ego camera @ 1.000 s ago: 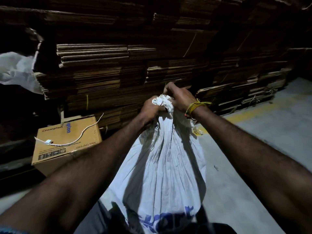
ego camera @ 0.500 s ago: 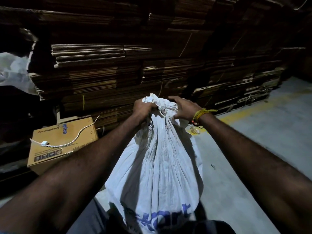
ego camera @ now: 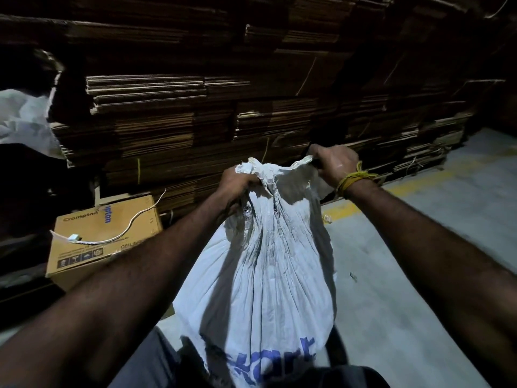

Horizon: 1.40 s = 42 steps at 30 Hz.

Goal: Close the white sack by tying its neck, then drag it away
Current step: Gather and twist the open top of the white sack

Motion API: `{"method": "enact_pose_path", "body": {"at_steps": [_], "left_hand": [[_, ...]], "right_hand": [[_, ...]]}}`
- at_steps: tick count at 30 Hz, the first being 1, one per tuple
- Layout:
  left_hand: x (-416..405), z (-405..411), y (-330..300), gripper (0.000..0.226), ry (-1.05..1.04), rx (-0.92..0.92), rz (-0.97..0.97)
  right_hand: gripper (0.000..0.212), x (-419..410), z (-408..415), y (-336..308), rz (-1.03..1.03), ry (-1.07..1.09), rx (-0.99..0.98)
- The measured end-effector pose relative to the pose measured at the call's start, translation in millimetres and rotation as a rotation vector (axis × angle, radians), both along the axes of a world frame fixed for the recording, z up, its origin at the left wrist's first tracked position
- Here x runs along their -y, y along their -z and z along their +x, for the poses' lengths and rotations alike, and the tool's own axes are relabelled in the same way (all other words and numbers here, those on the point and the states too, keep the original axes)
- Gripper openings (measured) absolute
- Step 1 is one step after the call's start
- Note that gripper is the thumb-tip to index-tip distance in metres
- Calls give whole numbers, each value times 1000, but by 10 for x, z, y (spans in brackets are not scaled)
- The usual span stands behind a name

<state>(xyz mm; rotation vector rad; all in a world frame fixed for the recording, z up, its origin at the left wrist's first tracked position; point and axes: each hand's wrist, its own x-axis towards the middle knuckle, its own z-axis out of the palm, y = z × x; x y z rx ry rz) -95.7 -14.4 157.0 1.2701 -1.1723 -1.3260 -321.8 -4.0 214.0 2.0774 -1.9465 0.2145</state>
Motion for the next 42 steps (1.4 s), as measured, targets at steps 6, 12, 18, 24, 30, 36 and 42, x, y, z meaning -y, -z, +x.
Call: {"method": "enact_pose_path", "body": {"at_steps": [6, 12, 18, 24, 30, 36, 42], "left_hand": [[1, 54, 19, 31, 81, -37, -6], [37, 46, 30, 31, 85, 85, -84], [94, 54, 22, 53, 241, 96, -165], [81, -25, 37, 17, 191, 66, -123], [66, -86, 71, 22, 139, 59, -138], [43, -109, 188, 32, 67, -172, -25], [15, -132, 182, 31, 56, -256, 24]], "right_hand": [[30, 16, 207, -65, -59, 56, 154], [30, 82, 498, -37, -9, 3, 147], [16, 176, 681, 36, 112, -31, 262], [12, 190, 709, 69, 118, -154, 429], [14, 185, 549, 118, 159, -301, 462], [35, 67, 149, 75, 285, -244, 585], [59, -59, -62, 285, 292, -185, 607]]}}
